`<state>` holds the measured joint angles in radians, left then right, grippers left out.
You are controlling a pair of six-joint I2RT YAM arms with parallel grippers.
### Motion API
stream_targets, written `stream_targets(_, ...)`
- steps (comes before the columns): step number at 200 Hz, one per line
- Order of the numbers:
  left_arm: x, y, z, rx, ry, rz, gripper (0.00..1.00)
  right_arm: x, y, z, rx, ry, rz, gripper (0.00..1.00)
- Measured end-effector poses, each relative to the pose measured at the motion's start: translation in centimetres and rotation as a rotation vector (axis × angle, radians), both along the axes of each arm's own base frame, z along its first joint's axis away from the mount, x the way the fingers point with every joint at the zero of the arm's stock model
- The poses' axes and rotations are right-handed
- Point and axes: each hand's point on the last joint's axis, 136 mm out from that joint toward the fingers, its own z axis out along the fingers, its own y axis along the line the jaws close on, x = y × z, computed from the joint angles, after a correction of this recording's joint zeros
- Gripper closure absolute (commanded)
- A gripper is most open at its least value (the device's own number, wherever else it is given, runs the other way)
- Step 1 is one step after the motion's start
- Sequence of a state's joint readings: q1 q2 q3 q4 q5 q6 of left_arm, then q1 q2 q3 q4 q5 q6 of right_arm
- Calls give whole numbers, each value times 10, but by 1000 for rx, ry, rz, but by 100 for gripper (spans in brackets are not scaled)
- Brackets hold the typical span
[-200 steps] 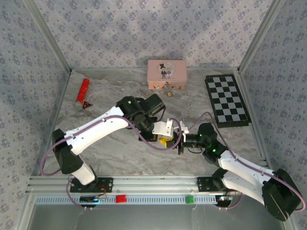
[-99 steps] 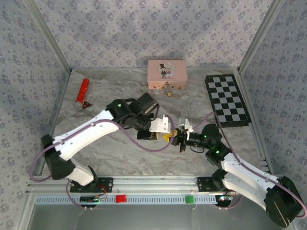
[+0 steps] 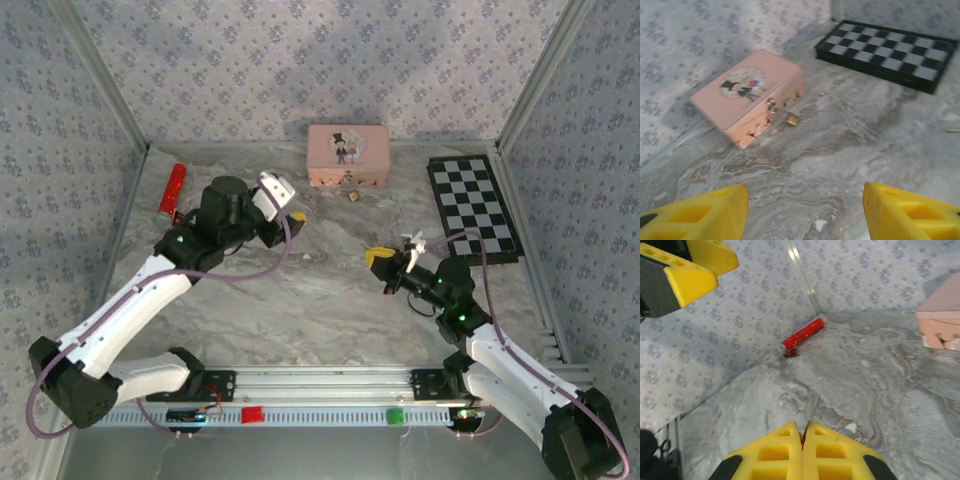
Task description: Unlock the padlock with the key
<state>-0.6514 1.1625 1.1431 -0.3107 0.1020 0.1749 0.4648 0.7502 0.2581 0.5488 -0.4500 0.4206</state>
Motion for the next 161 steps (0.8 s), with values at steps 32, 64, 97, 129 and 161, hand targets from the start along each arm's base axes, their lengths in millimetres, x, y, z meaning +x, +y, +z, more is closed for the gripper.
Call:
stream_targets(32,52,11,-35,-48,159,196,36,9,-16,0,54,47,-91,100)
stream_targets(64,117,39,-80,-76,326,453,34,14,-25,-2,98,96,-141,100)
stream_targets(97,166,32,-102,-130,414,553,33,14,-29,-9,99,144,-168,100)
stream_targets(129,181,2,-135,-242,518,524,34,16,-35,-13,98,163,-199,100)
stream_targets(161,199,-35,-176,-339,611,469,34,15,-39,-12,101,170,-216,100)
